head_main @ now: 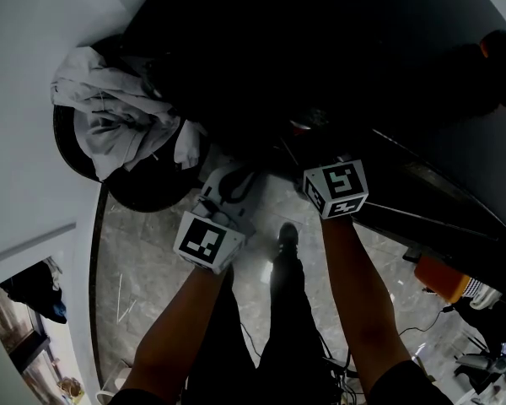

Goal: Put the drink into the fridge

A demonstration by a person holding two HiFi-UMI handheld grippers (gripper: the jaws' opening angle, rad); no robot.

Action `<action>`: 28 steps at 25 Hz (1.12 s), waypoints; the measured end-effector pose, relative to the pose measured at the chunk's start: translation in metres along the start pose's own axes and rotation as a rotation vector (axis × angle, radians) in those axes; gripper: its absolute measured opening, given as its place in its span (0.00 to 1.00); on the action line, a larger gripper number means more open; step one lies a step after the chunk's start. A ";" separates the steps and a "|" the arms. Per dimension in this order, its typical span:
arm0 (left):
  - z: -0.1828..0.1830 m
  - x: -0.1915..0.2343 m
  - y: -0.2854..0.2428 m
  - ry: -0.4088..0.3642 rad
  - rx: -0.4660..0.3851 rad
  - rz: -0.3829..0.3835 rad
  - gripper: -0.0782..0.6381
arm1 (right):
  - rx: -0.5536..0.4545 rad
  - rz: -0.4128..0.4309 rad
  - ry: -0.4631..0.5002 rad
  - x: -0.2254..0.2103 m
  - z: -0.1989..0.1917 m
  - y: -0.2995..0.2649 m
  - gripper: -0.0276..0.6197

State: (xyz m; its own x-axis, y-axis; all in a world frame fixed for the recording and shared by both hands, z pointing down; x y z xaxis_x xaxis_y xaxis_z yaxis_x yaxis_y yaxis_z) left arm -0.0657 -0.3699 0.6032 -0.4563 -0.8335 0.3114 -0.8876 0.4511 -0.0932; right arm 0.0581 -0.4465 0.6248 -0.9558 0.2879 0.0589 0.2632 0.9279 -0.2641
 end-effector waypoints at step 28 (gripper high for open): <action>0.122 -0.170 0.079 0.083 -0.008 0.001 0.12 | -0.159 0.396 -0.133 0.036 0.171 0.259 0.14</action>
State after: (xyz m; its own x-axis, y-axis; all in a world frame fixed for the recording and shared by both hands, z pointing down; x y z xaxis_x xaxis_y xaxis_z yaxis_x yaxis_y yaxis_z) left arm -0.0656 -0.2319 0.4276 -0.4499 -0.8042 0.3883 -0.8866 0.4543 -0.0864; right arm 0.0698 -0.2367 0.3935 -0.7828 0.6054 -0.1442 0.6196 0.7799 -0.0891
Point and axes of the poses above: the fingertips, and each gripper's own axes: y backward along the fingers, x to its left, z out of its top, the point moved 5 cm from there along y, backward along the fingers, and after that the axes turned 12 degrees about -z, right-handed, at the moved point
